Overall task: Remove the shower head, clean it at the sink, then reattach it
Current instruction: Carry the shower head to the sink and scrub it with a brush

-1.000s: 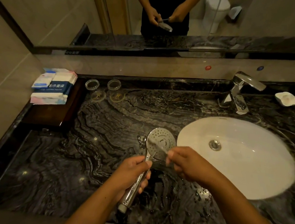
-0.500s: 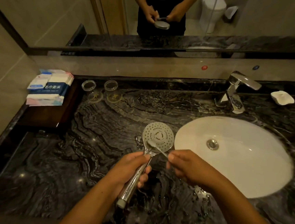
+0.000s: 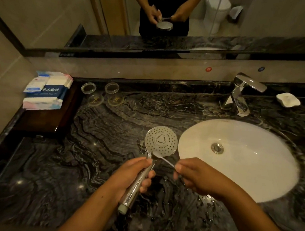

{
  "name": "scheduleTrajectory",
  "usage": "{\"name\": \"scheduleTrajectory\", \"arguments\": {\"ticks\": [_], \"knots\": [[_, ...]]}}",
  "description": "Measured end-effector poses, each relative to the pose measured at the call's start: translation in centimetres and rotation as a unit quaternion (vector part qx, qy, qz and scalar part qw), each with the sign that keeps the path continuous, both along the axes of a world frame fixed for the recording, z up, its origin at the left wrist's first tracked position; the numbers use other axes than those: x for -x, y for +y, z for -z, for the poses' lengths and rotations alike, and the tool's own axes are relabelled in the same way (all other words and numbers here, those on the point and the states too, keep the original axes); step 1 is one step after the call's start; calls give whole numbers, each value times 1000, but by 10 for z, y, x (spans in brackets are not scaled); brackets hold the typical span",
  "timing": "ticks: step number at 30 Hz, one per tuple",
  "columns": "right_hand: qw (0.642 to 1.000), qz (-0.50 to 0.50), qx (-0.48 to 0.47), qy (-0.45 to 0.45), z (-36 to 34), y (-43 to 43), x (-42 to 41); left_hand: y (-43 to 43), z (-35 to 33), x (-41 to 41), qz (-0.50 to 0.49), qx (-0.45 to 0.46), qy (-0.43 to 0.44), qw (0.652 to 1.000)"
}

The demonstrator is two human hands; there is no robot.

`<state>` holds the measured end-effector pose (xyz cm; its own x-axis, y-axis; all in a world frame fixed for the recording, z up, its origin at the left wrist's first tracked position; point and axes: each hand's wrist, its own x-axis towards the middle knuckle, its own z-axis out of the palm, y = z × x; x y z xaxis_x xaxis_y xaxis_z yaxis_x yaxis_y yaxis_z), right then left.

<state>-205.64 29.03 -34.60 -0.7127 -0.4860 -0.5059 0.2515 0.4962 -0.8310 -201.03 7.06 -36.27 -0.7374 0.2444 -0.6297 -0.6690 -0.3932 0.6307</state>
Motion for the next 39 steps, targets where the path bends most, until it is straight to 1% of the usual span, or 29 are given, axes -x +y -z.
{"name": "scheduleTrajectory", "arguments": {"ticks": [1, 3, 4, 5, 7, 8, 10, 11, 12, 14, 15, 16, 18, 19, 21, 25, 27, 29, 32, 34, 36, 37, 39], "knots": [[1000, 16, 2, 5, 0, 0, 0, 0, 0, 0, 2, -1, -1, 1000], [992, 127, 9, 28, 2, 2, 6, 2, -1, 0, 1, -4, -3, 1000], [989, 143, 11, 31, 2, 4, 9, 3, -1, 0, -1, -5, -4, 1000], [993, 118, 15, 19, 0, 6, 10, 4, -1, 0, -4, -7, -5, 1000], [1000, 17, 12, -14, -1, 8, 7, 3, 0, -1, -6, -18, -10, 1000], [1000, 8, 7, -8, 0, 7, 6, 2, 0, -1, -7, -23, -11, 1000], [995, 94, -6, 30, 3, 8, 10, 2, 1, 0, -8, -26, -11, 1000], [992, 117, -11, 42, 5, 9, 12, 2, 2, 0, -11, -25, -14, 1000], [994, 104, -9, 35, 5, 9, 12, 2, 3, 0, -15, -23, -16, 999], [1000, 16, -1, -9, 3, 9, 9, 1, 7, -1, -18, -25, -20, 999], [1000, -3, -6, -9, 4, 8, 7, 0, 9, -2, -20, -28, -21, 999], [1000, 22, -10, 7, 6, 6, 7, -1, 9, -2, -21, -30, -21, 999], [990, 126, -29, 52, 12, 5, 11, 0, 10, -1, -23, -34, -20, 999], [986, 150, -35, 59, 15, 5, 13, 0, 9, -1, -24, -34, -19, 999], [989, 141, -19, 29, 14, 10, 15, -2, 10, 0, -28, -30, -20, 999], [997, 58, 23, -47, 11, 20, 12, -8, 12, -1, -36, -16, -26, 999], [995, 56, 43, -69, 16, 17, 11, -8, 11, -2, -35, -19, -23, 999], [994, 62, 45, -77, 21, 12, 12, -10, 12, -2, -38, -17, -21, 999], [995, 94, 23, -39, 26, -2, 18, -20, 16, -4, -50, -12, -25, 998], [989, 143, -17, 27, 36, -17, 24, -31, 21, -7, -60, -16, -33, 998], [981, 166, -59, 80, 49, -35, 31, -43, 25, -12, -74, -22, -35, 996], [979, 167, -73, 87, 57, -44, 33, -49, 27, -16, -82, -23, -36, 996], [979, 168, -91, 71, 73, -60, 34, -60, 32, -22, -100, -19, -43, 994]]}}
